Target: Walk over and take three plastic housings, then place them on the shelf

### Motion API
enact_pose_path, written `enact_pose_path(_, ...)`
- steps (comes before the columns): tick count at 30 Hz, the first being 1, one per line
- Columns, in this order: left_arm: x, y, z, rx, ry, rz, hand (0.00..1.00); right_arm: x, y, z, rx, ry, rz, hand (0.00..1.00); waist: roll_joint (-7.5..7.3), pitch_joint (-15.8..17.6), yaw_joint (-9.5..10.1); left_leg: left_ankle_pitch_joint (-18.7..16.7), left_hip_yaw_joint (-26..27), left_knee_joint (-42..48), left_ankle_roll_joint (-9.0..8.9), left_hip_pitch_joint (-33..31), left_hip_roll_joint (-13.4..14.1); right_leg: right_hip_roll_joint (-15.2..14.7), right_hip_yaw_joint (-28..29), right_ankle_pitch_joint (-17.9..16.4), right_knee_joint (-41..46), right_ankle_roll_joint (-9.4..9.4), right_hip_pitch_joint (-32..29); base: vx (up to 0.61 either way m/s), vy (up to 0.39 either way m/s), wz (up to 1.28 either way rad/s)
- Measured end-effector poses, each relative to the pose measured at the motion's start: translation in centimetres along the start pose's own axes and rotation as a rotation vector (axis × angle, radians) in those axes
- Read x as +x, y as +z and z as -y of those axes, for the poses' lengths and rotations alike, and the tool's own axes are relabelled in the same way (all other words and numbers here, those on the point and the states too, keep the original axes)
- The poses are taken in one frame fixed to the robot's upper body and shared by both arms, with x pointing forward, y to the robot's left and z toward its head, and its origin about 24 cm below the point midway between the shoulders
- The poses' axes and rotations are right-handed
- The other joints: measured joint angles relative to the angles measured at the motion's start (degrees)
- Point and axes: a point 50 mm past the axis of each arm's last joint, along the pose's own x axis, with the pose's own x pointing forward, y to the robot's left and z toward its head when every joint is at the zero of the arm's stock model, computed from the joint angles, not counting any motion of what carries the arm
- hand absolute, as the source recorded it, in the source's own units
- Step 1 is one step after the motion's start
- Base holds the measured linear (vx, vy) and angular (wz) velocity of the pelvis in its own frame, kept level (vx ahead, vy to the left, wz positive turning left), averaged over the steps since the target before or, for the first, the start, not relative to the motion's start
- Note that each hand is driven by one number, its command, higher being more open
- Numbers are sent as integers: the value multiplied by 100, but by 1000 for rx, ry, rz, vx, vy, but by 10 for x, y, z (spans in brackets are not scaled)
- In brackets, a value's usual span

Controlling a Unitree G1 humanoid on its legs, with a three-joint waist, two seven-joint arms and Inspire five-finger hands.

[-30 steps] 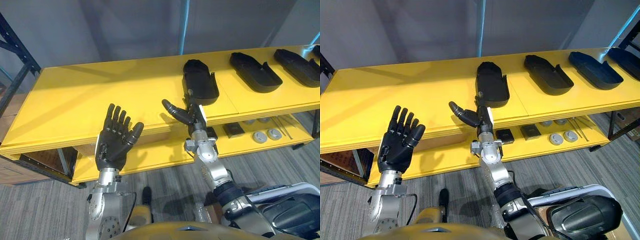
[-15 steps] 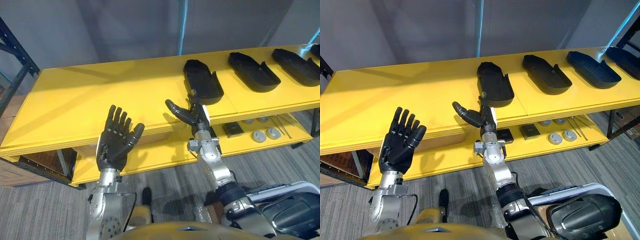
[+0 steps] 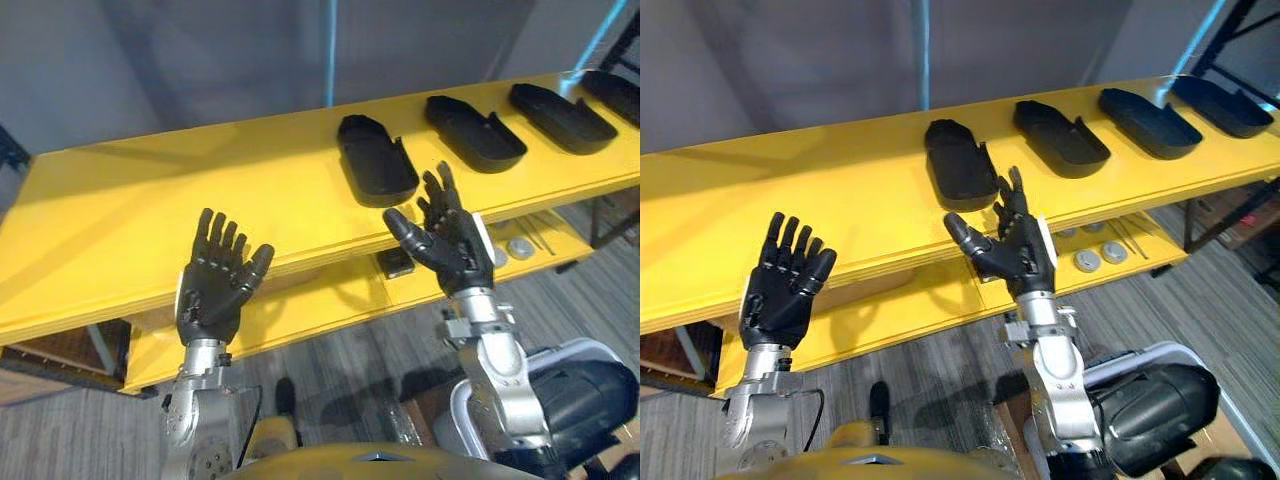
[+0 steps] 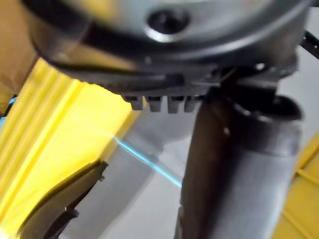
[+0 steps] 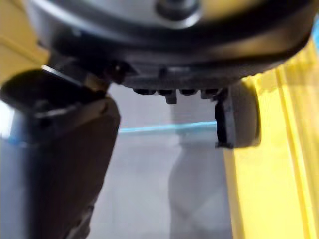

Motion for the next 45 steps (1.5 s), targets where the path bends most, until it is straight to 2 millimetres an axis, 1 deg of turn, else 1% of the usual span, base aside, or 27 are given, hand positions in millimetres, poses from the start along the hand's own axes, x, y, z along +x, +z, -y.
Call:
enact_pose_path(2,1,1,2,-3,-8,7,100,-4,-3,1,-2,1,-23,100,18,-11,-128,-9,49,-2,-9,12,25,15,22,-5,2,-8,-11,0,-29,-11)
enact_pose_path(4,1,0,4,-10,-14,1,100,-4,-4,-2,0,26,-32,100,27,-17,-157,-17,82,0,-20,16,36,19,47,-8,7,-14,-28,-3,-18,-7)
enact_pose_path(9,1,-1,5,-12,-4,-3,100,-3,-5,-6,-12,65,-39,100,21,-26,-92,3,97,11,10,17,32,11,64,4,19,-15,-40,1,-4,-1)
enact_pose_path(15,2,-1,4,26,12,-5,100,10,-11,-7,-17,72,-57,100,20,-27,-87,-3,42,-4,1,16,22,6,19,2,53,-16,-27,-17,1,3)
enact_pose_path(23,2,0,1,29,46,-1,100,22,-30,1,-30,-24,-135,100,21,-27,-47,18,-72,-5,9,-2,8,13,-93,-15,61,-35,17,-20,-2,6)
enact_pose_path(32,1,-1,0,23,54,-7,100,28,-48,7,-43,-57,-207,100,34,-34,-23,70,-190,-3,15,-3,-8,16,-189,-16,83,-32,67,0,-14,4)
enact_pose_path(34,0,-2,0,23,54,-8,100,33,-52,8,-56,-58,-221,100,43,-35,-29,71,-252,-4,4,-3,-19,18,-257,-21,82,-33,109,-22,-14,14)
enact_pose_path(38,0,-3,-1,24,59,-14,100,43,-51,7,-86,-49,-212,100,81,-50,63,78,-307,-6,-3,-6,-25,22,-281,-25,92,-32,129,-31,-8,7)
enact_pose_path(45,-4,-11,-8,27,88,-50,100,61,-46,5,-91,-29,-183,100,89,-51,93,94,-431,-5,10,-40,-74,9,-404,-27,89,-25,173,-17,-13,10)
